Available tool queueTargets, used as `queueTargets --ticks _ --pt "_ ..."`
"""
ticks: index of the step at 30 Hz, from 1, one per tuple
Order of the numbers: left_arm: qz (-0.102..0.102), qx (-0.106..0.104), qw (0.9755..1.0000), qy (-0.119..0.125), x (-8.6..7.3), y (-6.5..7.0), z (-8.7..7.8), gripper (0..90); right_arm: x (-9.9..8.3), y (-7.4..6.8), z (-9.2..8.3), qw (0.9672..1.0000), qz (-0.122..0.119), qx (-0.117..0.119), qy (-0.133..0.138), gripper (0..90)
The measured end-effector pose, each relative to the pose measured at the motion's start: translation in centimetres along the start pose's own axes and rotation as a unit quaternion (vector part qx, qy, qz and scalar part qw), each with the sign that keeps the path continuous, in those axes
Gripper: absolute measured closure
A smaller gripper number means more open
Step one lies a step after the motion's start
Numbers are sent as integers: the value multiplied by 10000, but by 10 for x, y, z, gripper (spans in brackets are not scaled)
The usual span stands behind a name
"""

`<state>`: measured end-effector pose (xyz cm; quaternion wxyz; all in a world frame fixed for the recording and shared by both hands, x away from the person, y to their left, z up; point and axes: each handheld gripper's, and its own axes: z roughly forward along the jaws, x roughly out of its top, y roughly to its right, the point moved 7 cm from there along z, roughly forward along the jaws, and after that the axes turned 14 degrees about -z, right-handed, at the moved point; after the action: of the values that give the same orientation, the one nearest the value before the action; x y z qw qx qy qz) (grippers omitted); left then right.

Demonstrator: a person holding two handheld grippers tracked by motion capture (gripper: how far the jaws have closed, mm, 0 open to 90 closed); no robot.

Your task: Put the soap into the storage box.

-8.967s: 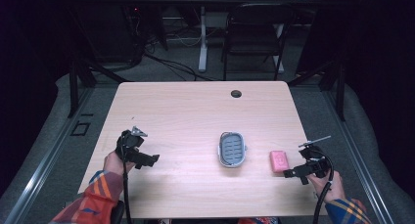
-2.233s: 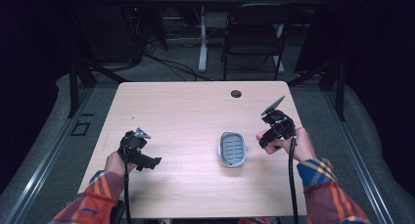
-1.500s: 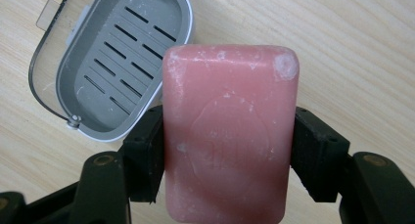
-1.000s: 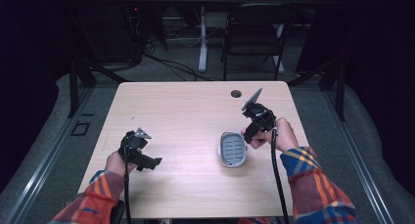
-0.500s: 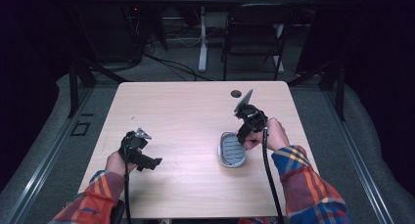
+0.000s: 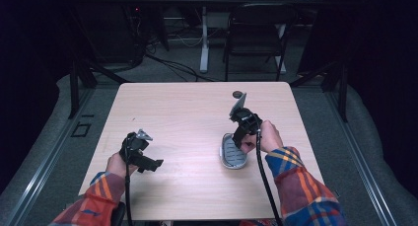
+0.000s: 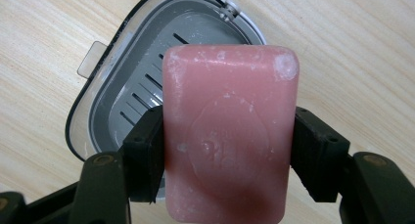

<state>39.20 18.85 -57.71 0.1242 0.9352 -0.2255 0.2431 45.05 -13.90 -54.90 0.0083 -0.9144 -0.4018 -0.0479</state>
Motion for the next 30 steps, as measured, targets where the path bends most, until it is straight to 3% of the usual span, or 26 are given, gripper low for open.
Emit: queueTargets --ticks 1,3,7,11,18,19,23,30 --pt "2 0 10000 -3 0 0 0 2 1 -1 3 9999 71 -5 78 368" --pt "2 -3 10000 -3 0 0 0 2 2 0 2 10000 -16 -18 -69 368" --pt "2 10 10000 3 0 0 0 2 3 -1 4 9999 15 -35 -117 367" --pt "6 7 10000 -1 0 0 0 2 7 -5 8 9998 174 -47 -38 367" --pt "17 7 10000 -7 0 1 1 2 10 -7 12 9997 246 -35 -87 367" --pt "18 7 10000 -9 0 1 1 2 9 -7 11 9997 170 -33 -197 366" --pt "19 3 10000 -5 0 1 1 2 12 -9 14 9995 298 -13 -53 366" --pt "27 -3 10000 -15 0 1 1 2 12 -12 17 9991 404 102 -63 369"
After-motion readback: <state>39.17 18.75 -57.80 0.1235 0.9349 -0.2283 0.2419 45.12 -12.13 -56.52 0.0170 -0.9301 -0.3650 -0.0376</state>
